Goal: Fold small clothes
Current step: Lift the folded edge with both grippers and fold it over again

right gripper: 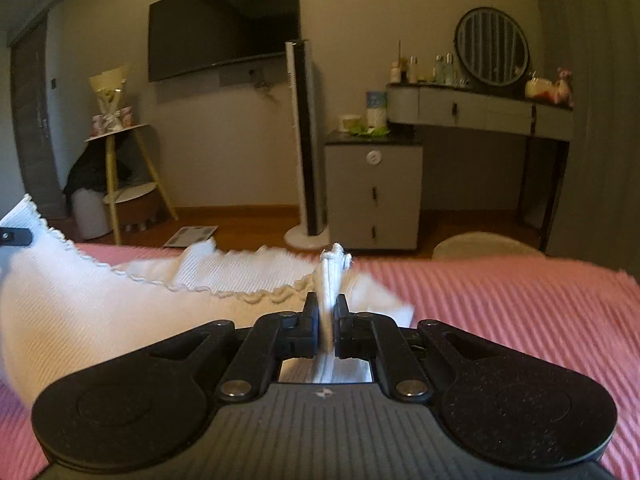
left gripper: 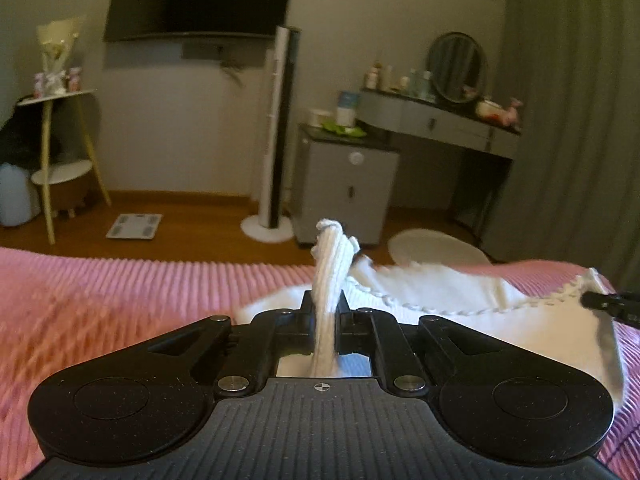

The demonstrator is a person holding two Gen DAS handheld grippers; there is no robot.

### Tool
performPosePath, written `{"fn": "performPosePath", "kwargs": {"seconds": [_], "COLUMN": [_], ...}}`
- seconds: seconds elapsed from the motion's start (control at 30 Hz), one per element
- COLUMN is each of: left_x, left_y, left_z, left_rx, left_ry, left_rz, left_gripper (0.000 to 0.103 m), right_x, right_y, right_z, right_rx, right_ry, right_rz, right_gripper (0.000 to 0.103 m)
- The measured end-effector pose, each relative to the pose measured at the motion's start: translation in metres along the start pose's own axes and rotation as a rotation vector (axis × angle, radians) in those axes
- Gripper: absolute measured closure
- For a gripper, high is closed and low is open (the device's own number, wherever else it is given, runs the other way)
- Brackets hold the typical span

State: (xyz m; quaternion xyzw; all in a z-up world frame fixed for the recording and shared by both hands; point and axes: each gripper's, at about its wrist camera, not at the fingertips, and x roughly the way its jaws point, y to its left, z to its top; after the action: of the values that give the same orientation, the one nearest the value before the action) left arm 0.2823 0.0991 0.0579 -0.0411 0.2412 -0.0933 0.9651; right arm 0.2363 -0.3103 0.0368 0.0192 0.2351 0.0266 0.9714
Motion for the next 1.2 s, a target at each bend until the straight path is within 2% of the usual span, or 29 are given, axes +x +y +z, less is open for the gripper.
{"fn": "performPosePath", "kwargs": {"seconds": [0.2,0.57,0.7,0.83,0.93,0.97,1.03,1.13,1.2], "left_x": [0.056,0.134,0.163,0.185,0.190,0.187,0.173,0.140,0.116], "left_y": [0.009,0.023,0.028,0.039,0.049,0.049,0.050,0.049,0.046], "left_z": [0.017,0.039,0.032,0.017,0.005,0.004,0.004,0.006,0.006], "left_rx": [-0.007,-0.011,-0.013,-0.001,-0.023,-0.021,-0.035,-0.071,-0.095], "left_ry": [0.016,0.024,0.063,0.102,0.160,0.162,0.162,0.158,0.148], "left_rz": [0.084,0.166,0.233,0.363,0.398,0.396,0.351,0.217,0.167], "left_gripper": [0.092,0.092,0.093,0.095,0.094,0.094,0.090,0.075,0.064], "right_x": [0.063,0.158,0.178,0.195,0.203,0.203,0.188,0.141,0.103], "right_y": [0.001,-0.009,-0.009,-0.013,-0.020,-0.021,-0.022,-0.026,-0.025], "right_z": [0.023,0.035,0.031,0.023,0.015,0.014,0.018,0.020,0.011], "right_rx": [-0.058,-0.055,-0.051,-0.062,-0.030,-0.025,-0.004,0.085,0.127], "right_ry": [0.018,0.068,0.090,0.124,0.174,0.191,0.149,0.086,0.069], "right_rz": [-0.086,-0.178,-0.198,-0.233,-0.235,-0.236,-0.236,-0.187,-0.136], "right_gripper": [0.097,0.097,0.097,0.097,0.095,0.094,0.092,0.082,0.082]}}
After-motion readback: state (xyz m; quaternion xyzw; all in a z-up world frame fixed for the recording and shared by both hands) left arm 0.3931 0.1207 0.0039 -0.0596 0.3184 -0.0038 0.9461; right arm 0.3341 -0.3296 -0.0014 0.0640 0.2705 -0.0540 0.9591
